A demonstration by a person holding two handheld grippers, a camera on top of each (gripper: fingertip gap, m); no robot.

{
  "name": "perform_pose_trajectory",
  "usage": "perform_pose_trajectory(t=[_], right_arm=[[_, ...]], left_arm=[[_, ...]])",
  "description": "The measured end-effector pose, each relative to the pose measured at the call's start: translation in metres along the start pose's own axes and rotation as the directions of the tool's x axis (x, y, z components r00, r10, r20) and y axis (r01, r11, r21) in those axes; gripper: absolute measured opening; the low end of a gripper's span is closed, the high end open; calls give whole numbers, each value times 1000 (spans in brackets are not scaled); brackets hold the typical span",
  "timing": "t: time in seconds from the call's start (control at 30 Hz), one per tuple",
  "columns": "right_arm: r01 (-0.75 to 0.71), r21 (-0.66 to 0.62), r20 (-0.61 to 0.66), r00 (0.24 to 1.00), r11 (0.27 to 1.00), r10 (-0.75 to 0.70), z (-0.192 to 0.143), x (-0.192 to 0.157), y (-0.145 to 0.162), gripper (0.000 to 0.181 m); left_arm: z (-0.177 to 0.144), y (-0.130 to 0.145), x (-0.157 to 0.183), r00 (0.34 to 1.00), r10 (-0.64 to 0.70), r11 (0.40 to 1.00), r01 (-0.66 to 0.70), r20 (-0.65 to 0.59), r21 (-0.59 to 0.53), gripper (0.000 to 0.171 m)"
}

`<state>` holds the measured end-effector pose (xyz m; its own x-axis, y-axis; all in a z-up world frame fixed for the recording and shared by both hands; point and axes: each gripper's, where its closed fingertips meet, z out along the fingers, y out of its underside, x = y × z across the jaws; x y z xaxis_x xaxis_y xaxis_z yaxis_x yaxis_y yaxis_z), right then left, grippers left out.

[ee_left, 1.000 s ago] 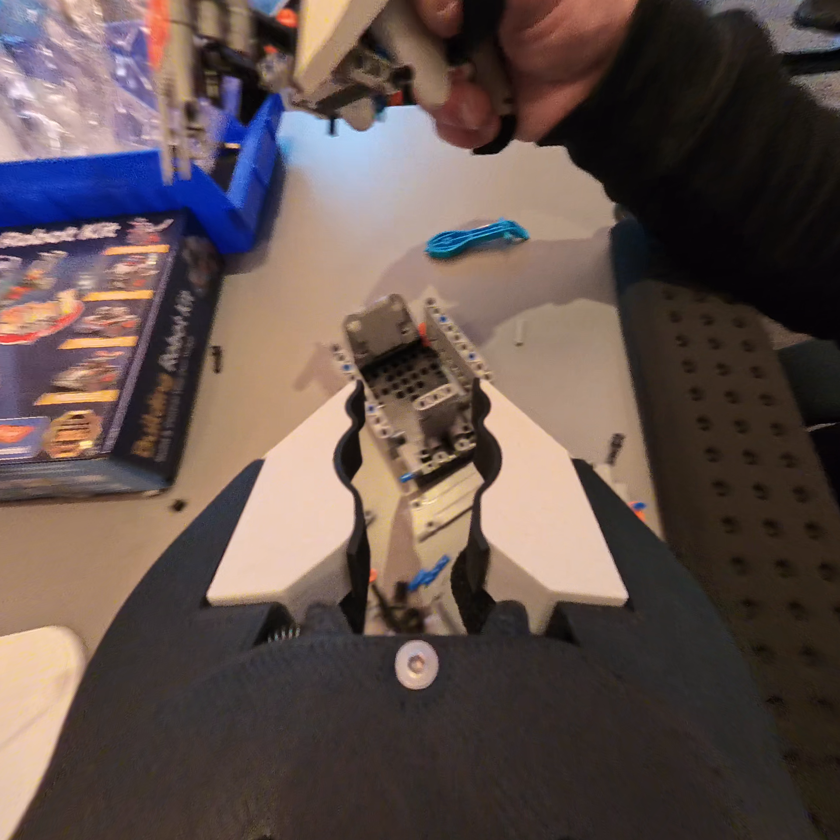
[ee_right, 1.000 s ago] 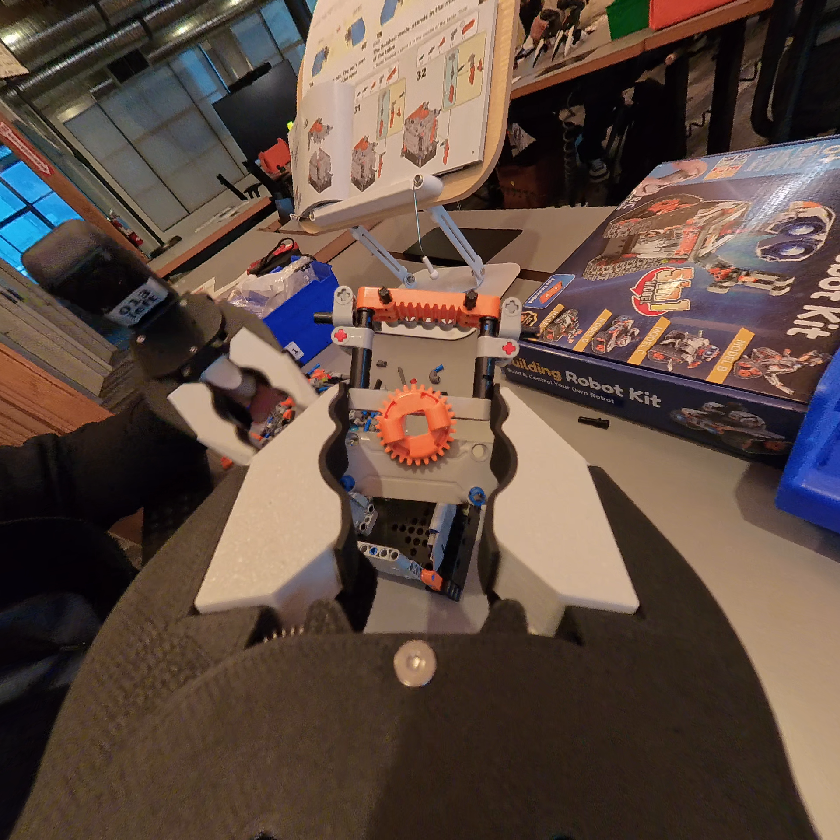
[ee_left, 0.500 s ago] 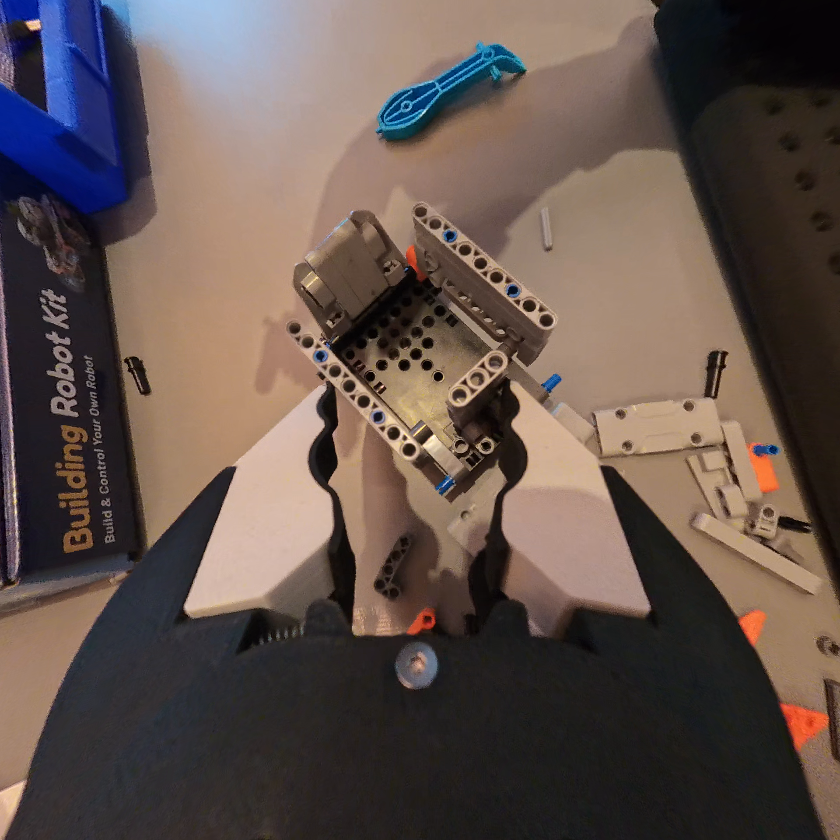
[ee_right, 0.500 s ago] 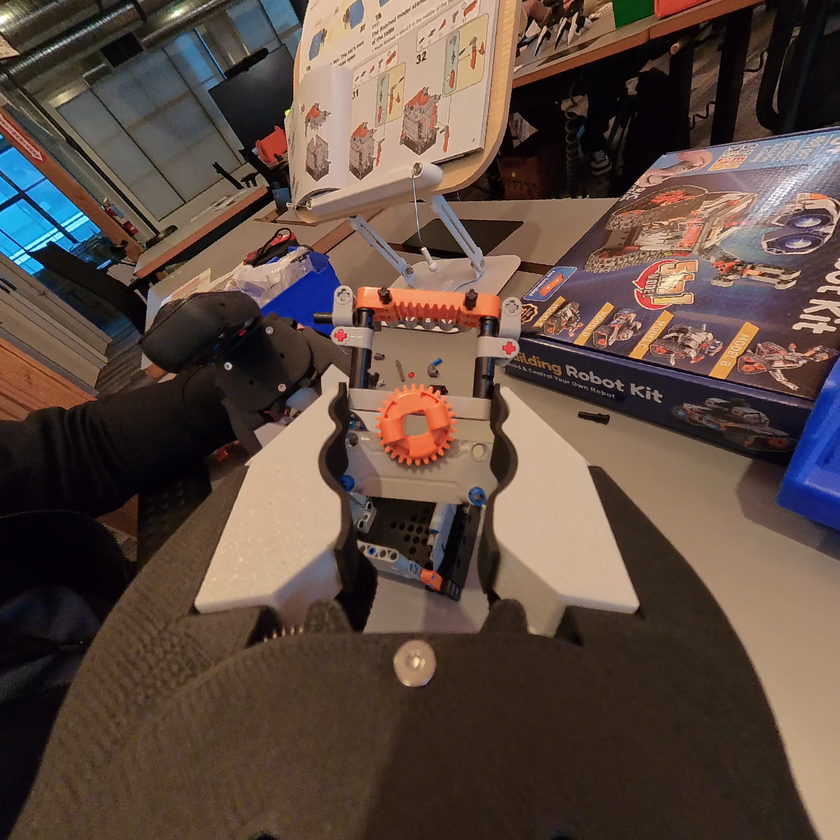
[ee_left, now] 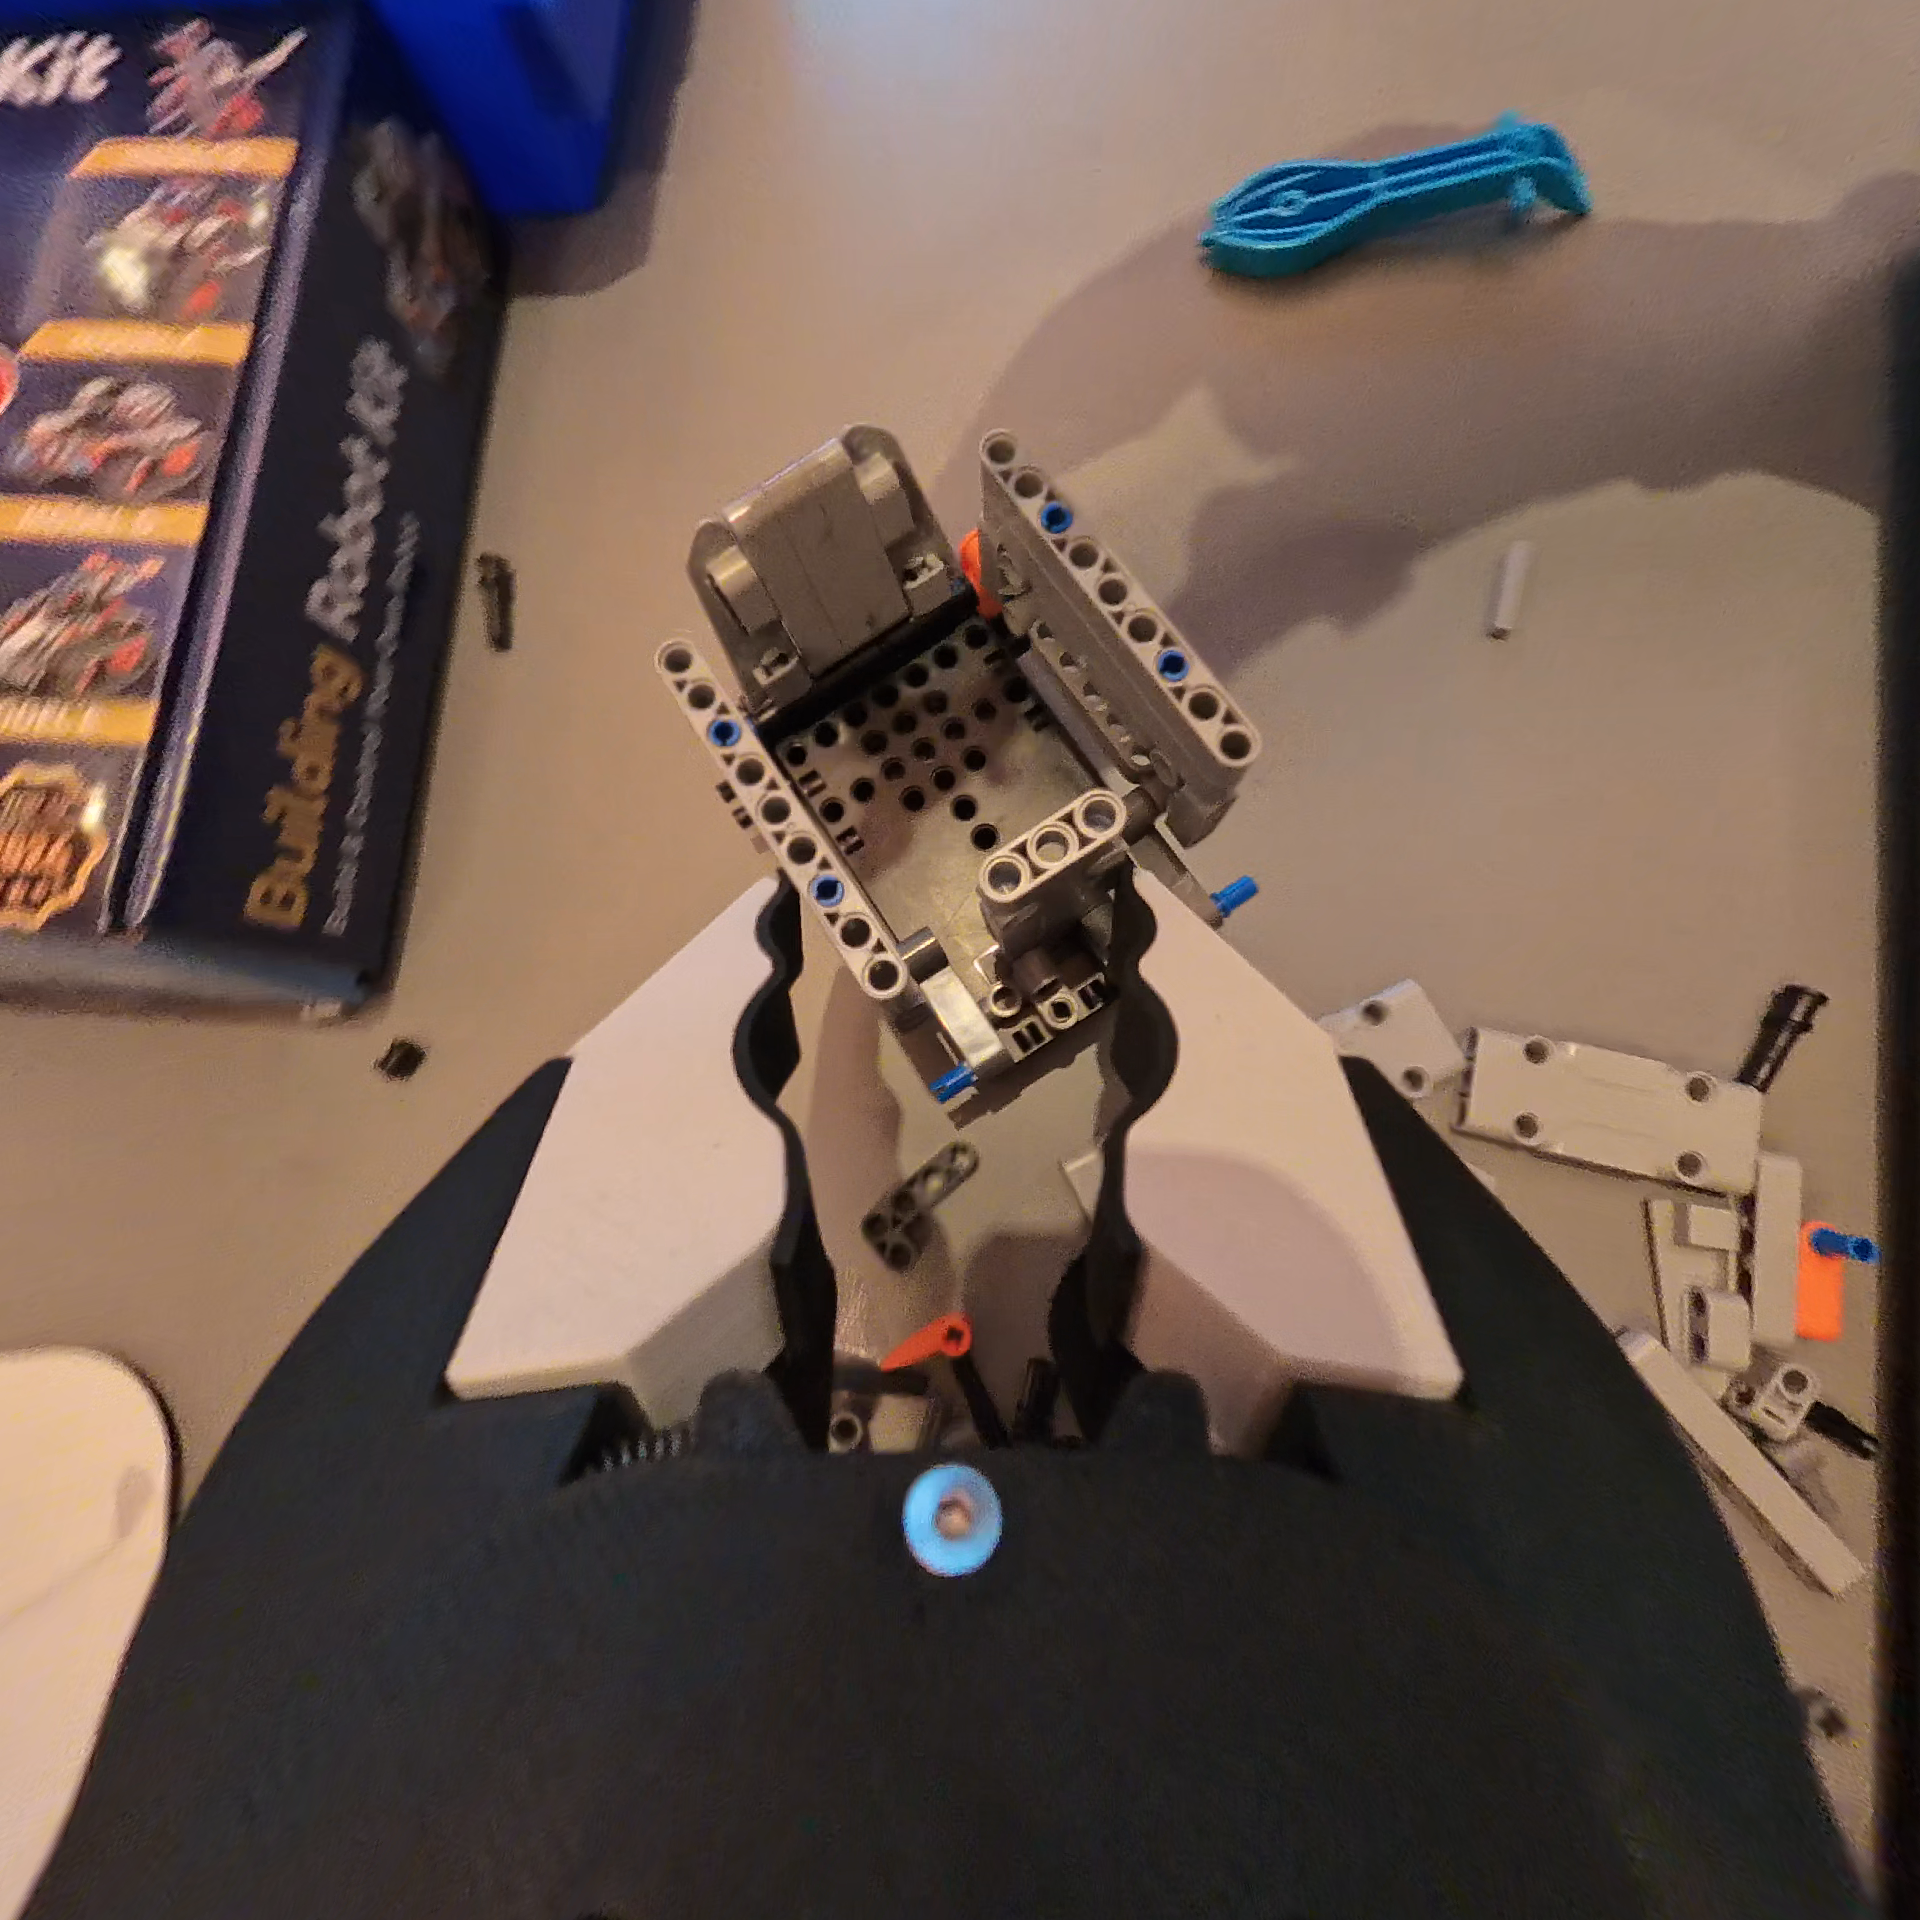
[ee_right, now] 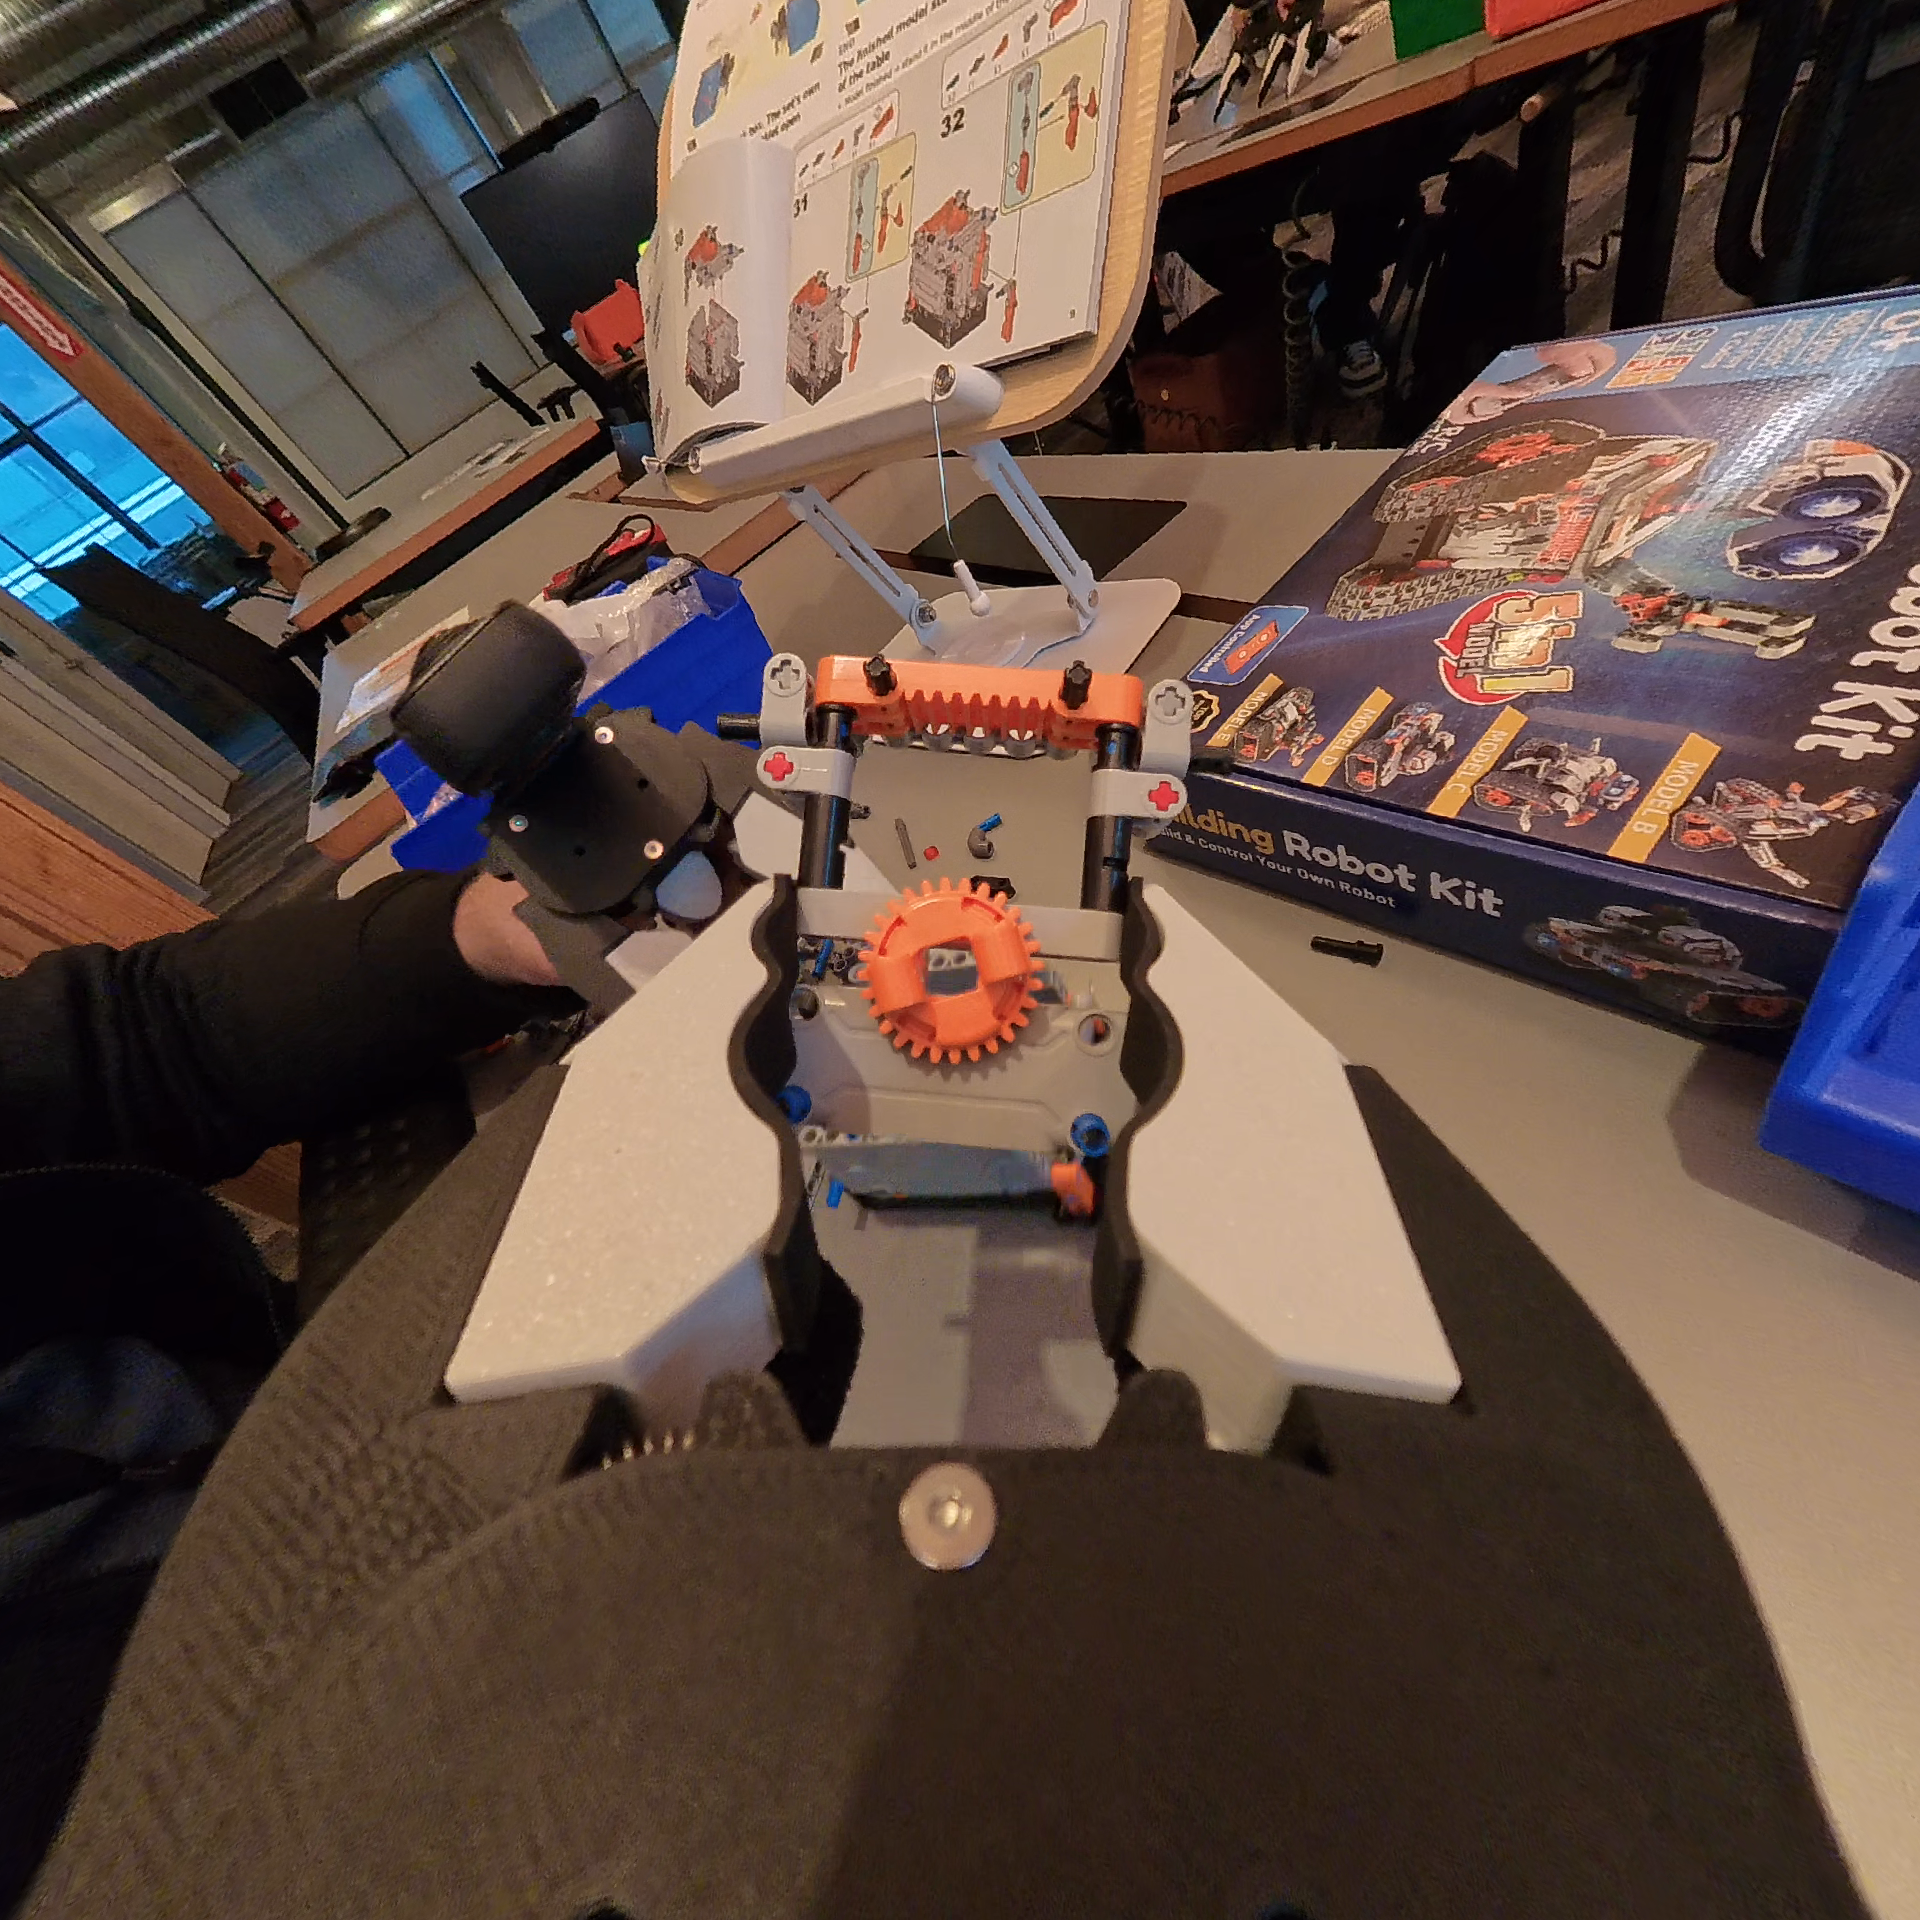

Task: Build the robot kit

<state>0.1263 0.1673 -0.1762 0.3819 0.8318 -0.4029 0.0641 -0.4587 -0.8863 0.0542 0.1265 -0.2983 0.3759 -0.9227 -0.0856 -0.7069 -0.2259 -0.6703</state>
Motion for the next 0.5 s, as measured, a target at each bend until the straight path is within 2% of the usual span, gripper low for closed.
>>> perform_pose_trajectory(t=[0.17,0.23,0.37,0.5], right_arm=[[6,2,4,1000,1000,-6,0,-2,-1,61],[8,7,6,1000,1000,-8,-1,-3,-2,61],[10,16,9,1000,1000,-10,-4,-5,-4,61],[14,12,2,1000,1000,-14,-4,-5,-3,61]], left_arm=[[-10,13,-14,981,-162,987,161,105,16,57],[-13,16,-10,969,-209,978,206,133,37,57],[-15,15,19,961,-269,963,266,66,45,60],[-9,6,46,965,-264,963,263,2,57,60]])
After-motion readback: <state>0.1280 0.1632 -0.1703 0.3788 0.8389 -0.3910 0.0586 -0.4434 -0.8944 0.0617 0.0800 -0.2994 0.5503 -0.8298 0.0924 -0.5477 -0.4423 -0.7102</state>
